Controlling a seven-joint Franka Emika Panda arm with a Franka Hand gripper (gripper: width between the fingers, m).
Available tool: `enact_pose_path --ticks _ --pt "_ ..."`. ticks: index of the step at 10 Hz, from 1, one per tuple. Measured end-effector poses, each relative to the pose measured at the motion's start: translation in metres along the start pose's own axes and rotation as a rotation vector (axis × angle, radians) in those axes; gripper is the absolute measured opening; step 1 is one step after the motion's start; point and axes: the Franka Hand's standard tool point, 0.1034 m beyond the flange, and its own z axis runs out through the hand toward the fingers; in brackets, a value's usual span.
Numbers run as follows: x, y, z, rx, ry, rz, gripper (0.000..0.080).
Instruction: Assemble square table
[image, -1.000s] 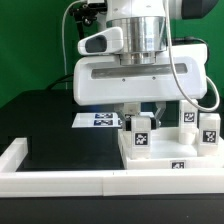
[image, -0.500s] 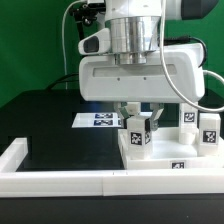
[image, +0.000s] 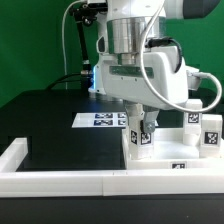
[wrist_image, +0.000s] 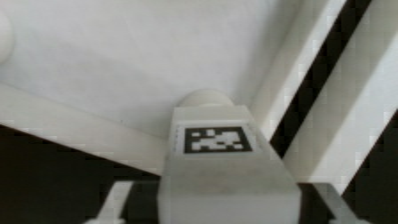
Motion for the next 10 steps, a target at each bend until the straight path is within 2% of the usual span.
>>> enact_pose_path --ticks 4,5,6,10 --pt "-0.0001 -0.0003 0.0001 0.009 -0.008 0.107 0.0305" --pt "-0.0001 -0.0003 0.0001 0.009 -0.008 0.068 0.0485" --pt "-0.0009 -0.0003 0.0002 0.007 -0.008 0.002 0.0612" --pt "-0.006 -0.0012 0.0014 0.008 -0.012 -0.393 0.0649"
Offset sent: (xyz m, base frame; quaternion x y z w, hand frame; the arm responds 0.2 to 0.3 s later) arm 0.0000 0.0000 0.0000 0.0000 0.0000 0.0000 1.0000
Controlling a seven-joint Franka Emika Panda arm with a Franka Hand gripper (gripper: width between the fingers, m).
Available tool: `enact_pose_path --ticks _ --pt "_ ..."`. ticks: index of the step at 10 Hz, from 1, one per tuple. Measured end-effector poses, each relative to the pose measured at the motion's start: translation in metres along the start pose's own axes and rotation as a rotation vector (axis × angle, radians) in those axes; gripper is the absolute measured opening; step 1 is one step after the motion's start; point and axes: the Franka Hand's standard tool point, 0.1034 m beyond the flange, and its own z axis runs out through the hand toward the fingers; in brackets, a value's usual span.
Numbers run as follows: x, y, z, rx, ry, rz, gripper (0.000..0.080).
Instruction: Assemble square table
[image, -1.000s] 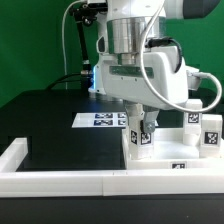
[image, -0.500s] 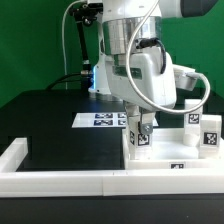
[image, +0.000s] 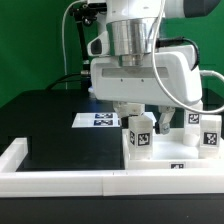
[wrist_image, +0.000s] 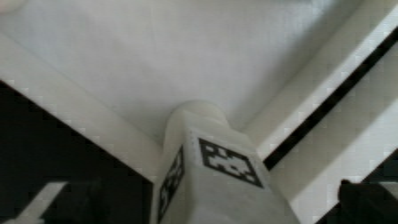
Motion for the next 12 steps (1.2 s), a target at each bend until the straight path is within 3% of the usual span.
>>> enact_pose_path --ticks 4,8,11,12 --pt "0.0008 0.0021 0.0001 -0.011 -0.004 -0.449 0.0649" --pt "0.0046 0.003 -0.0002 -0.061 -0.008 -0.825 0.0649" --pt "0.0097 0.0025 -0.0022 -0.059 0.011 -0.876 0.0622" --pt "0.0098 0.0026 -0.0021 -0.059 0.011 -0.876 0.0441"
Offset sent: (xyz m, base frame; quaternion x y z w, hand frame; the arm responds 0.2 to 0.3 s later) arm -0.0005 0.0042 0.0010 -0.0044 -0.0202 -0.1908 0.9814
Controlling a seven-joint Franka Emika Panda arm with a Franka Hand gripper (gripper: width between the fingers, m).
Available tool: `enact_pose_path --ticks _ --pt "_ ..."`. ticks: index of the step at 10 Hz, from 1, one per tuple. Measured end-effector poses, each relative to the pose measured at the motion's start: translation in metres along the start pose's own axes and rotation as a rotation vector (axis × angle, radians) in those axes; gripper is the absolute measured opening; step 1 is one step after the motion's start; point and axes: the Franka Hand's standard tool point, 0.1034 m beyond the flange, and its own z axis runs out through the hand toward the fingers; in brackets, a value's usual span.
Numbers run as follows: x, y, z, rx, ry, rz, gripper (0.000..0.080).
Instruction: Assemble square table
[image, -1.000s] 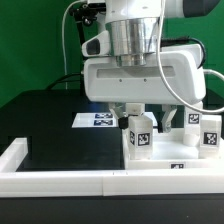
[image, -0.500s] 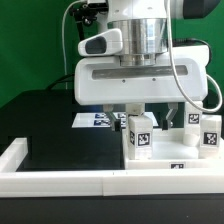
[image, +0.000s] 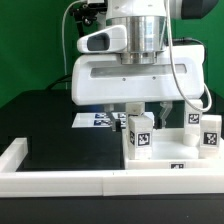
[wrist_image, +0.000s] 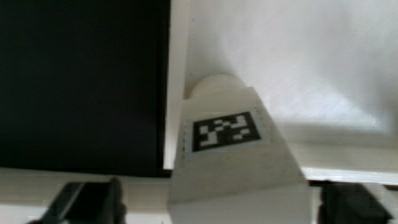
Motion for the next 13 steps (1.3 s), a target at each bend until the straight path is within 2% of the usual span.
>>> enact_pose_path --ticks 1,4,7,10,13 --pt "0.0 0.0 0.0 0.0 0.0 0.013 0.0288" --pt "0.0 0.0 0.0 0.002 0.001 0.097 0.029" --pt "0.001 0.007 0.0 0.012 0.043 0.426 0.029" --pt "-0.003 0.018 0.0 -0.004 0.074 0.716 0.0297" --pt "-0.005 0.02 0.0 -0.018 0.086 0.792 0.0311"
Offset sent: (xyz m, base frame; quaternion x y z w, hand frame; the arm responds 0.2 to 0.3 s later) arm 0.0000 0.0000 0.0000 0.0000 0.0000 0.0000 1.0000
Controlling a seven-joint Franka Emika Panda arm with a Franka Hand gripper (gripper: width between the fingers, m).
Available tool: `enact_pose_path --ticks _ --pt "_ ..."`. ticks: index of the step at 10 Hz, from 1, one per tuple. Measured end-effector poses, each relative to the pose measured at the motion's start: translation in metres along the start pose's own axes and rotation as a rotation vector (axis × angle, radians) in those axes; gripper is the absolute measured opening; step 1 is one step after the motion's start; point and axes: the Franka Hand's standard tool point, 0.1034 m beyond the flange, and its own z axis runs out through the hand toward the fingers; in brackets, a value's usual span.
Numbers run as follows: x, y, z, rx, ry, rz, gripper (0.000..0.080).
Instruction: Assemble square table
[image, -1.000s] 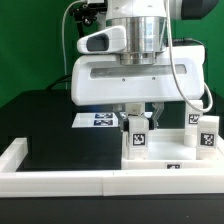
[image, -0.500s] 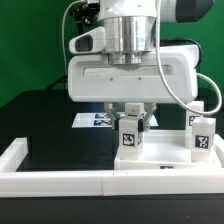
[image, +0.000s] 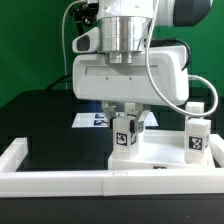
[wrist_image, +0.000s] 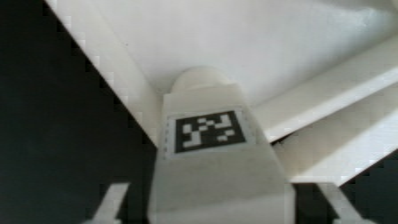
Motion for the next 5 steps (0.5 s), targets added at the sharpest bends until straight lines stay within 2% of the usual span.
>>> enact_pose_path --ticks 1,3,5 --pt "-0.0003 0.0002 0.0007 -0.001 0.0 0.0 0.0311" --pt "-0.0004 0.0003 0.001 -0.001 0.0 0.0 0.0613" --pt "-0.0004 0.0004 0.0011 -0.001 -0.001 0.0 0.0638"
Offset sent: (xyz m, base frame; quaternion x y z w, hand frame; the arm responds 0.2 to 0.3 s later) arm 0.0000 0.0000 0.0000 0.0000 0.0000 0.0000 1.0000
